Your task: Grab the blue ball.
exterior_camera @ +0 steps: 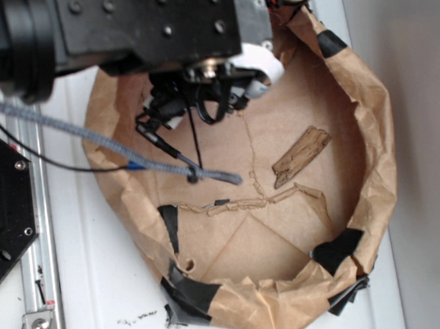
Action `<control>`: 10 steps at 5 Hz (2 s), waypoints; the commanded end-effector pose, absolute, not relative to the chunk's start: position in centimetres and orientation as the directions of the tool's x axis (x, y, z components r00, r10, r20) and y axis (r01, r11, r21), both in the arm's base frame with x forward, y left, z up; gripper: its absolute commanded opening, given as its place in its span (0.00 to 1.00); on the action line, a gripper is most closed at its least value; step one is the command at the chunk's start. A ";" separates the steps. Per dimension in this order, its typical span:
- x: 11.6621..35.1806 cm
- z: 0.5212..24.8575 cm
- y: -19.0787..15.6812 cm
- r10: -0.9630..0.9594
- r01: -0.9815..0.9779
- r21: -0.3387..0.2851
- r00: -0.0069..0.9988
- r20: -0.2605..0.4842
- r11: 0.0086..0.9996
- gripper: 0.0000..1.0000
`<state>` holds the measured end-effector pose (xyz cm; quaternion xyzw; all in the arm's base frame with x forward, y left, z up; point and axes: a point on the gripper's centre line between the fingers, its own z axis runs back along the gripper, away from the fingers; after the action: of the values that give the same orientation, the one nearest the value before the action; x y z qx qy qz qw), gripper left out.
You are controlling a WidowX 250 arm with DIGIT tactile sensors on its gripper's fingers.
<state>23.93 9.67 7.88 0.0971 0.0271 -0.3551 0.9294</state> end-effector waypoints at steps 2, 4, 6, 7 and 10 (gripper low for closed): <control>24.2 7.5 10.7 -0.694 0.705 0.200 0.708 -0.130 0.681 1.00; 24.5 5.7 12.3 -0.710 0.709 0.204 0.700 -0.080 0.675 1.00; 26.5 3.4 12.4 -0.734 0.732 0.226 0.673 -0.093 0.643 1.00; 26.2 3.0 12.2 -0.734 0.736 0.216 0.671 -0.104 0.642 1.00; 25.8 2.2 12.2 -0.723 0.731 0.196 0.680 -0.124 0.654 0.00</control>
<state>25.32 13.06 2.00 0.1180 0.0230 -0.3974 0.9097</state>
